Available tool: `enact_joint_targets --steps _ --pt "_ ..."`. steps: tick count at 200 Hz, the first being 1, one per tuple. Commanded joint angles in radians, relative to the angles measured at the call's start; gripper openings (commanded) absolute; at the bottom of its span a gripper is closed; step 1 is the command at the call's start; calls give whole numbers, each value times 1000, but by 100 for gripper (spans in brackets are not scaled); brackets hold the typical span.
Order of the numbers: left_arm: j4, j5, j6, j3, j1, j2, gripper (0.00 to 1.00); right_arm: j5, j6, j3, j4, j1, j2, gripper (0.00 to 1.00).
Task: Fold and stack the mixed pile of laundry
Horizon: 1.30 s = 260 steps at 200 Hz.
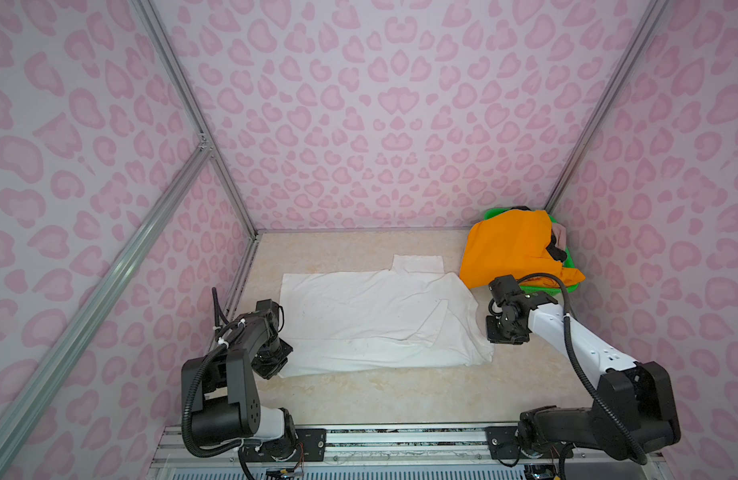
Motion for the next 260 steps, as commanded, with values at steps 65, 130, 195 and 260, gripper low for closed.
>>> enact_joint_targets --steps 65,130,195,260 --pt "53 5 -2 -12 1 -13 13 -507 -117 89 90 244 155 43" --pt "49 2 10 -12 3 -37 12 -509 18 36 245 298 275 33" --pt "49 1 16 -9 1 -38 12 -496 50 60 299 300 365 24" --pt "51 -1 19 -11 2 -41 11 -432 -20 252 230 299 438 0"
